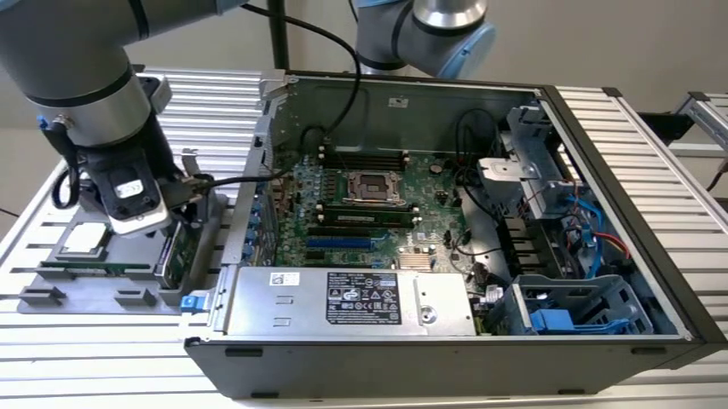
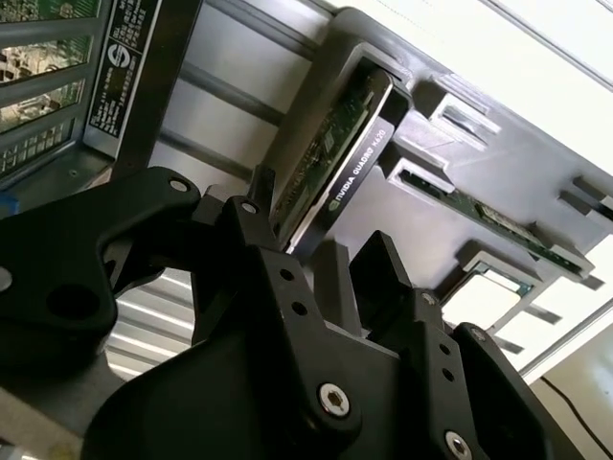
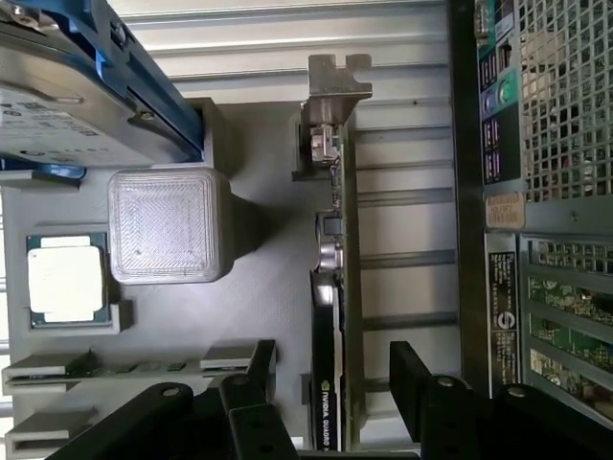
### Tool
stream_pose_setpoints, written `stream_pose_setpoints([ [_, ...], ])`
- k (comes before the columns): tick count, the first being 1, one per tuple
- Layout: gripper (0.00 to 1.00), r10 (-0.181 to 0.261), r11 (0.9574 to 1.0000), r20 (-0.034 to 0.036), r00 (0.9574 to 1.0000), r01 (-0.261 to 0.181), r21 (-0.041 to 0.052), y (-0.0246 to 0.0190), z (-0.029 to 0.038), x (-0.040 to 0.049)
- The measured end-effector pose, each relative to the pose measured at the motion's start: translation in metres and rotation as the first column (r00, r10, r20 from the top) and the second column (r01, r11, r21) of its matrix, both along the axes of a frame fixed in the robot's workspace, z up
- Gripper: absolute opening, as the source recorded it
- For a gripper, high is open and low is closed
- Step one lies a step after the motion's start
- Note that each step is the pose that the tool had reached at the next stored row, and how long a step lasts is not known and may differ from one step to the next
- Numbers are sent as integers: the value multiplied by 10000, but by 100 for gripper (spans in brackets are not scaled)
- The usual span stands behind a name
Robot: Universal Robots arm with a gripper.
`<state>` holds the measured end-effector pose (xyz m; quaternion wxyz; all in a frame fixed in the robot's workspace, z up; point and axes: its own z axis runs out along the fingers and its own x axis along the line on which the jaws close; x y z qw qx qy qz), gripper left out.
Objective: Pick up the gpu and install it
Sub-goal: 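Pick up the gpu and move the gpu toward the slot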
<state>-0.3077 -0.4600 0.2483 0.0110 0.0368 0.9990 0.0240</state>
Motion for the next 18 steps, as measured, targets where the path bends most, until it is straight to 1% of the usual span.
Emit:
stream_pose_setpoints([
  [8, 100, 4, 10000, 0, 10000, -4, 0, 33, -141, 1],
  [9, 100, 4, 10000, 1, 10000, -4, 1, 33, -149, 1],
  [17, 100, 3, 10000, 4, 10000, -3, 0, 34, -150, 0],
  [18, 0, 3, 10000, 5, 10000, -3, 0, 34, -150, 0],
])
